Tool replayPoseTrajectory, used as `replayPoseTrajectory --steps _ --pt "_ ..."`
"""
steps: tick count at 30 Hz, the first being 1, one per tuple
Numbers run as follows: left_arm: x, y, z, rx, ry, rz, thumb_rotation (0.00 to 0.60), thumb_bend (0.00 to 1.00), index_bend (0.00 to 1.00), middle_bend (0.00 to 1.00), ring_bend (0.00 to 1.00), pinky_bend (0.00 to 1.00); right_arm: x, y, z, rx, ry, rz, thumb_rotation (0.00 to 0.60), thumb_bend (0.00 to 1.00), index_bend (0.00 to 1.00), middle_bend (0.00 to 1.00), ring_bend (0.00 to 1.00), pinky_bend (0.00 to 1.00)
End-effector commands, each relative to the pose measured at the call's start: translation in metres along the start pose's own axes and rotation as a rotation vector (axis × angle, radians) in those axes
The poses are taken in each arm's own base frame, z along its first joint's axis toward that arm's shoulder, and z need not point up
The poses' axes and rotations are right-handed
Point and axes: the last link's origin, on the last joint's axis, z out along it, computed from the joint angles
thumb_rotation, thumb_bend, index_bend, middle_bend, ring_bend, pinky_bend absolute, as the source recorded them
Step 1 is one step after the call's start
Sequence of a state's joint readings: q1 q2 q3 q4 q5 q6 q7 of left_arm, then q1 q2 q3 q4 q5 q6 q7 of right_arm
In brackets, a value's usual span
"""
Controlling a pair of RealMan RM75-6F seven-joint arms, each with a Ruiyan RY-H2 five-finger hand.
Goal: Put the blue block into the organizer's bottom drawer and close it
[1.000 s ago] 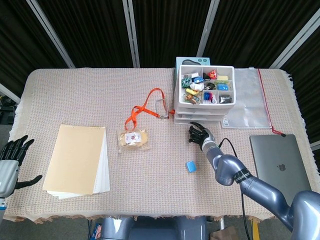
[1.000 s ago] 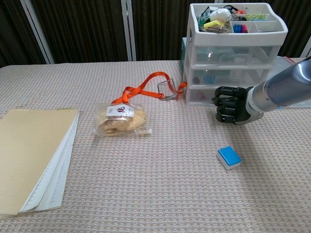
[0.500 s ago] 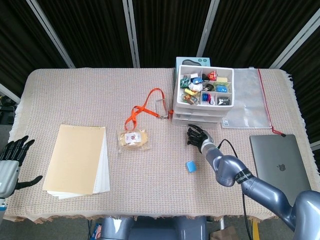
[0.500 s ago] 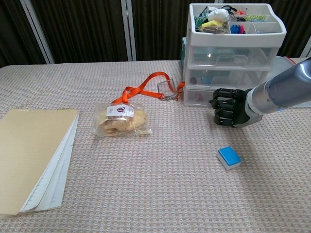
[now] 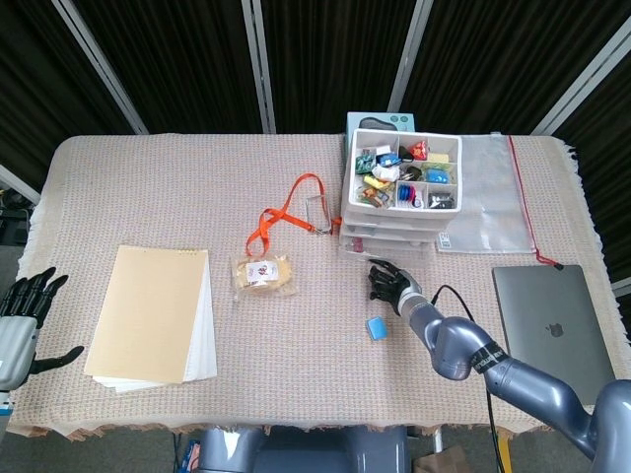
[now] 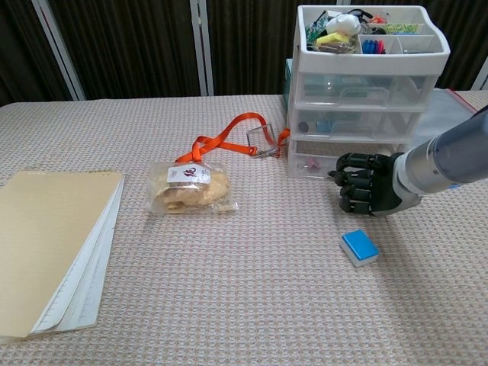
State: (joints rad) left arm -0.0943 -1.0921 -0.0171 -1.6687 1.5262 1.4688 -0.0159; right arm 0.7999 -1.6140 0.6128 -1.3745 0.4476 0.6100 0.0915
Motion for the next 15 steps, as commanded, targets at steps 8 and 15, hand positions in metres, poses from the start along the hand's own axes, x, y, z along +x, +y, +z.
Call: replayPoseTrajectory --steps 8,15 --pt "0.000 0.000 -0.001 -0.002 -0.001 -0.003 0.600 0.13 0.08 0.00 0.00 0.00 -0.001 0.017 -0.011 -0.026 -0.041 -0.031 0.600 0.54 0.41 0.78 0.83 0.73" --pt "0.000 0.000 -0.001 -0.004 -0.002 -0.005 0.600 0.13 0.08 0.00 0.00 0.00 -0.001 0.023 -0.018 -0.027 -0.059 -0.041 0.600 0.54 0.41 0.78 0.83 0.73"
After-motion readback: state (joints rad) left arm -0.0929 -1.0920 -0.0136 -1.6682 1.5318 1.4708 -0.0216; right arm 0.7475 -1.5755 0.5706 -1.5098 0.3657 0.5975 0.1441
